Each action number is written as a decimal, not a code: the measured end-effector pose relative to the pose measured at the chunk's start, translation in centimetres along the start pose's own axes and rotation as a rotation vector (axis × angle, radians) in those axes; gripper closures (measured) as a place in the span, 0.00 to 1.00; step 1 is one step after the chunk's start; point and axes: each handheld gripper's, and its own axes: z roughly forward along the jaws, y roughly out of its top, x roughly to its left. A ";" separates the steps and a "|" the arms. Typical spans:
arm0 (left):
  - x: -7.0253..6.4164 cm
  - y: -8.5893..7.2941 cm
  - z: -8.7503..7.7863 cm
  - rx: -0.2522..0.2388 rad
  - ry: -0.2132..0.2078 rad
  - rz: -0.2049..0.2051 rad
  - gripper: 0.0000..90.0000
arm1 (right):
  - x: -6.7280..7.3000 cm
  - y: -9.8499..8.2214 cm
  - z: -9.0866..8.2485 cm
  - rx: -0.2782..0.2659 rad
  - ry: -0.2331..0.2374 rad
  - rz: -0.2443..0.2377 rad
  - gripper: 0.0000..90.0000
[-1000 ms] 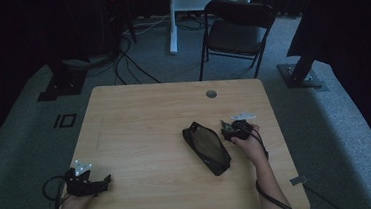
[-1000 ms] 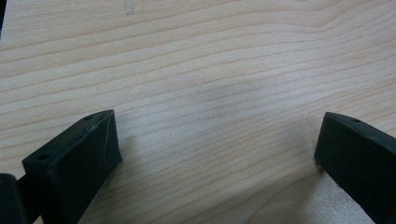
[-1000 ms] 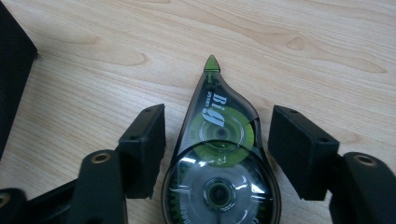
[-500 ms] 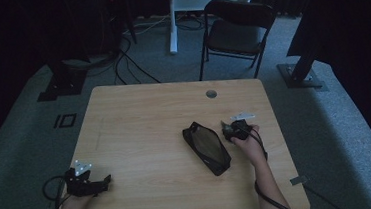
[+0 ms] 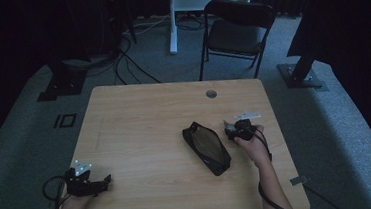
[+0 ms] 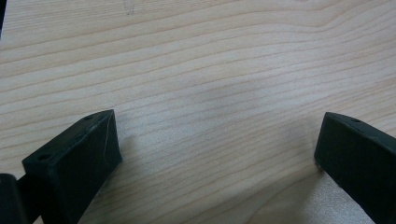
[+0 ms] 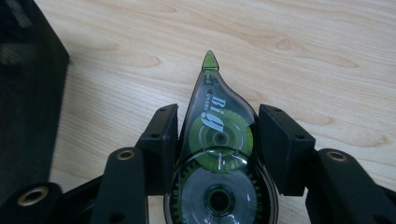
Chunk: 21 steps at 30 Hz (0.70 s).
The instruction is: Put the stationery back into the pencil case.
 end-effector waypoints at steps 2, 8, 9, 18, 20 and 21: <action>0.0 0.0 0.0 0.000 0.000 0.000 0.00 | 0.0 0.1 -0.4 -0.007 0.004 0.000 0.55; 0.0 0.0 0.0 0.000 0.000 0.000 0.00 | 0.3 0.7 -1.7 -0.022 0.009 0.004 0.55; 0.0 0.0 0.0 0.000 0.000 0.000 0.00 | 0.4 0.9 -1.9 -0.023 0.008 0.004 0.55; 0.0 0.0 0.0 0.000 0.000 0.000 0.00 | 1.1 2.2 -4.3 -0.048 -0.002 -0.024 0.55; 0.0 0.0 0.0 0.000 0.000 0.000 0.00 | 1.3 2.6 -4.9 -0.057 -0.002 -0.028 0.55; 0.0 0.0 0.0 0.000 0.000 0.000 0.00 | 1.4 2.8 -5.2 -0.059 0.001 -0.031 0.55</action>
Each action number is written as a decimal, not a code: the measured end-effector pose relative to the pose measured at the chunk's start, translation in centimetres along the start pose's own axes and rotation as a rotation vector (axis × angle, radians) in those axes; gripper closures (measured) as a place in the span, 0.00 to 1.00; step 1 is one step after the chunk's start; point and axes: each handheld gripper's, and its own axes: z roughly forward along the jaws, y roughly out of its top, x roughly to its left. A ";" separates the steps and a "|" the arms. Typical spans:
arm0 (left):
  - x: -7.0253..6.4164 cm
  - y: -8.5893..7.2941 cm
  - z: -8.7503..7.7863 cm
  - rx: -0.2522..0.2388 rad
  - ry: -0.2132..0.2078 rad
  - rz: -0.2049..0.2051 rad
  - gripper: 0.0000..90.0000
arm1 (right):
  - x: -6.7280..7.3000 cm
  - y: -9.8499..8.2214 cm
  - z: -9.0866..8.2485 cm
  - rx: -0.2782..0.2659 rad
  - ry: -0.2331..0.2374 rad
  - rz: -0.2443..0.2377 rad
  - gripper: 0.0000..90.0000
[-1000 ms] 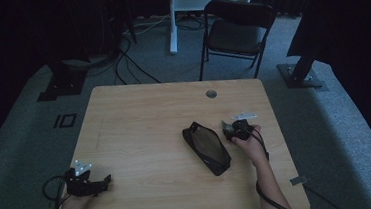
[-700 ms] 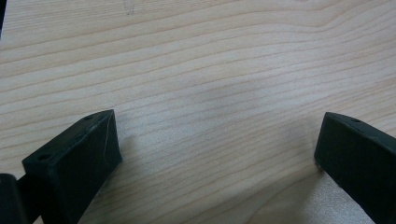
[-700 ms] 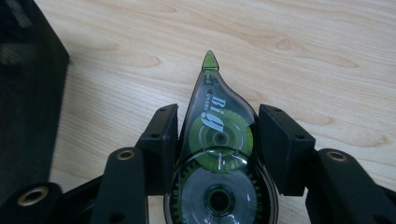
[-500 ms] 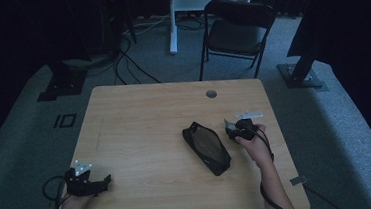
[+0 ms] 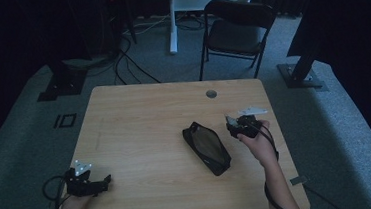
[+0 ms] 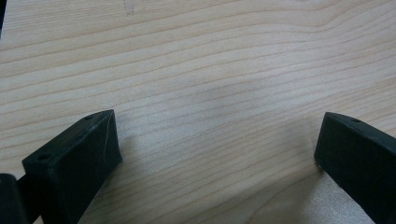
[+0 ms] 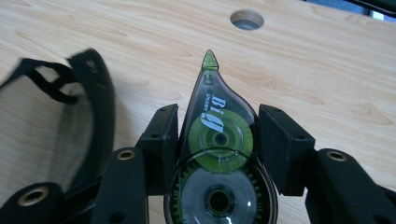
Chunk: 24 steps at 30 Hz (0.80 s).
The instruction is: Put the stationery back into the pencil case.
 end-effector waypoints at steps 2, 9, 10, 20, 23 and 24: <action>0.0 0.0 0.0 0.000 0.000 0.000 0.00 | 0.3 0.4 -0.6 -0.009 0.004 0.002 0.55; 0.0 0.0 0.0 0.000 0.000 0.000 0.00 | 1.7 1.6 -1.8 -0.023 0.026 -0.005 0.55; 0.0 0.0 0.0 0.000 0.000 0.000 0.00 | 2.0 1.7 -1.9 -0.019 0.031 -0.009 0.55; 0.0 0.0 0.0 0.000 0.000 -0.001 0.00 | 5.0 3.1 -2.1 -0.032 0.082 -0.030 0.55; 0.0 0.0 0.0 0.000 0.000 0.000 0.00 | 5.9 3.3 -2.0 -0.023 0.099 -0.038 0.55; 0.0 0.0 0.0 0.000 0.000 0.000 0.00 | 6.1 3.4 -2.0 -0.019 0.102 -0.045 0.55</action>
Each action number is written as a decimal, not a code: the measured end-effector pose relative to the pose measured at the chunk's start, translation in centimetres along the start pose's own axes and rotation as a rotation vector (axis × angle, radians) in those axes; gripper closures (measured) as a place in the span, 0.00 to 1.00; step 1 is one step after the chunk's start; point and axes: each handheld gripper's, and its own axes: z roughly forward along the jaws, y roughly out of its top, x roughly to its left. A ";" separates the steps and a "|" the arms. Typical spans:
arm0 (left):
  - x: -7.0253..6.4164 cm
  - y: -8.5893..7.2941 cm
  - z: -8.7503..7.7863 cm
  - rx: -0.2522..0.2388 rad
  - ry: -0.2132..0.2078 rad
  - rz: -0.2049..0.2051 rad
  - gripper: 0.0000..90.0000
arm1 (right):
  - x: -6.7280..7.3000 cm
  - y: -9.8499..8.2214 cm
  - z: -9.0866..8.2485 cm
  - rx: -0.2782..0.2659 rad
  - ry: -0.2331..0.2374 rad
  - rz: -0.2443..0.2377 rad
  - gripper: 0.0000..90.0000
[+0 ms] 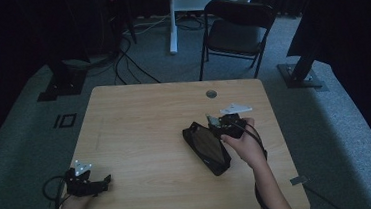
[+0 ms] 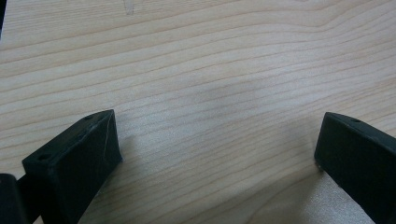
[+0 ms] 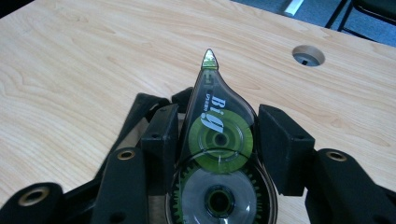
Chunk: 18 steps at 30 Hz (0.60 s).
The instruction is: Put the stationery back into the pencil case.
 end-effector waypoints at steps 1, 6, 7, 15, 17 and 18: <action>0.0 0.0 0.0 0.000 0.000 0.000 0.00 | 0.3 0.1 0.1 0.001 -0.001 -0.004 0.55; 0.0 0.0 0.0 -0.001 0.000 -0.001 0.00 | 1.3 0.3 0.4 0.010 0.024 0.001 0.55; 0.0 0.0 0.0 -0.001 0.000 -0.002 0.00 | 1.6 0.3 0.4 0.012 0.028 -0.002 0.55; 0.0 0.0 0.0 0.000 0.000 0.000 0.00 | 2.6 0.0 1.3 0.027 0.030 -0.017 0.55; 0.0 0.0 0.0 0.000 0.000 -0.001 0.00 | 2.9 -0.2 1.8 0.042 0.028 -0.015 0.55; 0.0 0.0 0.0 0.000 0.000 -0.001 0.00 | 2.9 -0.3 2.0 0.052 0.024 -0.021 0.55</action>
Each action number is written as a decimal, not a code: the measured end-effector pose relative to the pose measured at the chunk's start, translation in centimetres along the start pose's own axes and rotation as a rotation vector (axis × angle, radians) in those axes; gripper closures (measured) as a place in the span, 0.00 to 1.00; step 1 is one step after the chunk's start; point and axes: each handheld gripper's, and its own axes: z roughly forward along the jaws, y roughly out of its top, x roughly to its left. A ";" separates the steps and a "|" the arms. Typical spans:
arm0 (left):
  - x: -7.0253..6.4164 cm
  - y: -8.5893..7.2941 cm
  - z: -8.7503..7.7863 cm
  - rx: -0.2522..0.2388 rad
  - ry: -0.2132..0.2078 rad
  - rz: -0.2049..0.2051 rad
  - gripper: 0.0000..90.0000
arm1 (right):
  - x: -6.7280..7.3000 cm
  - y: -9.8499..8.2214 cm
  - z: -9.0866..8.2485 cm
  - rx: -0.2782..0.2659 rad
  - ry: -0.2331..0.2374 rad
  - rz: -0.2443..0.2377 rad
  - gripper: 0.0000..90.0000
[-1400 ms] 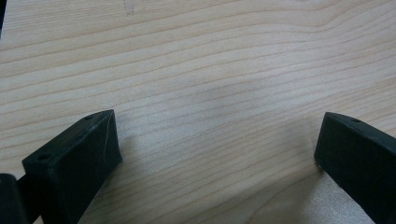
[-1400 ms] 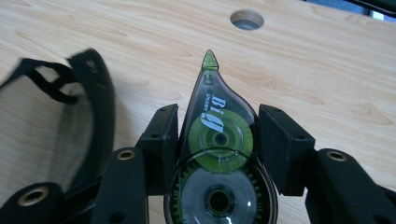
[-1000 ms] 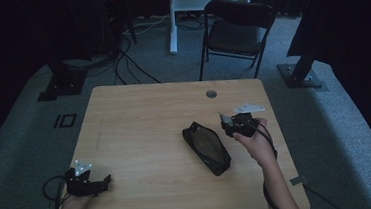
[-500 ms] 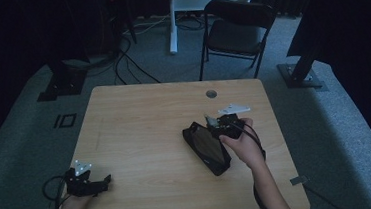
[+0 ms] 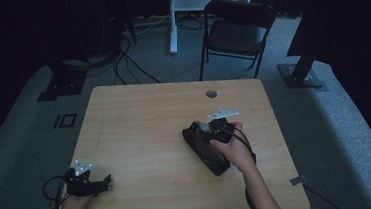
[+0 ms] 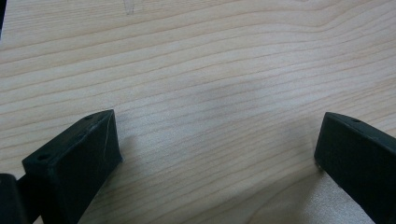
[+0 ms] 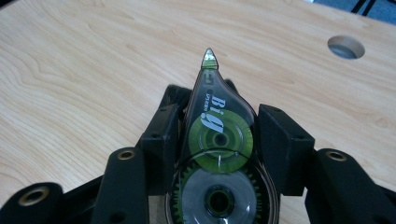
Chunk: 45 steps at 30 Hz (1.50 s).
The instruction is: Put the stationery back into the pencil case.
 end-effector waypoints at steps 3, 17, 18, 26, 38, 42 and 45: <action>0.0 0.0 0.0 0.000 0.000 0.001 0.00 | 0.2 -0.3 0.5 0.018 0.007 0.008 0.55; 0.0 0.0 0.0 -0.001 0.000 -0.001 0.00 | 0.2 -1.5 2.6 0.094 -0.015 0.004 0.55; 0.0 0.0 0.0 0.000 0.000 0.000 0.00 | 0.2 -1.6 2.7 0.094 -0.017 0.000 0.55; 0.0 0.0 0.0 -0.001 0.000 0.000 0.00 | 0.7 -1.8 3.6 0.133 -0.008 -0.016 0.55; 0.0 0.0 0.0 0.000 0.000 0.000 0.00 | 0.9 -1.7 4.5 0.191 -0.014 -0.017 0.55; 0.0 0.0 0.0 0.000 0.000 0.000 0.00 | 1.0 -1.7 4.9 0.219 -0.015 -0.023 0.55; 0.0 0.0 0.0 0.000 0.000 0.000 0.00 | 0.9 -1.6 5.0 0.229 -0.017 -0.008 0.55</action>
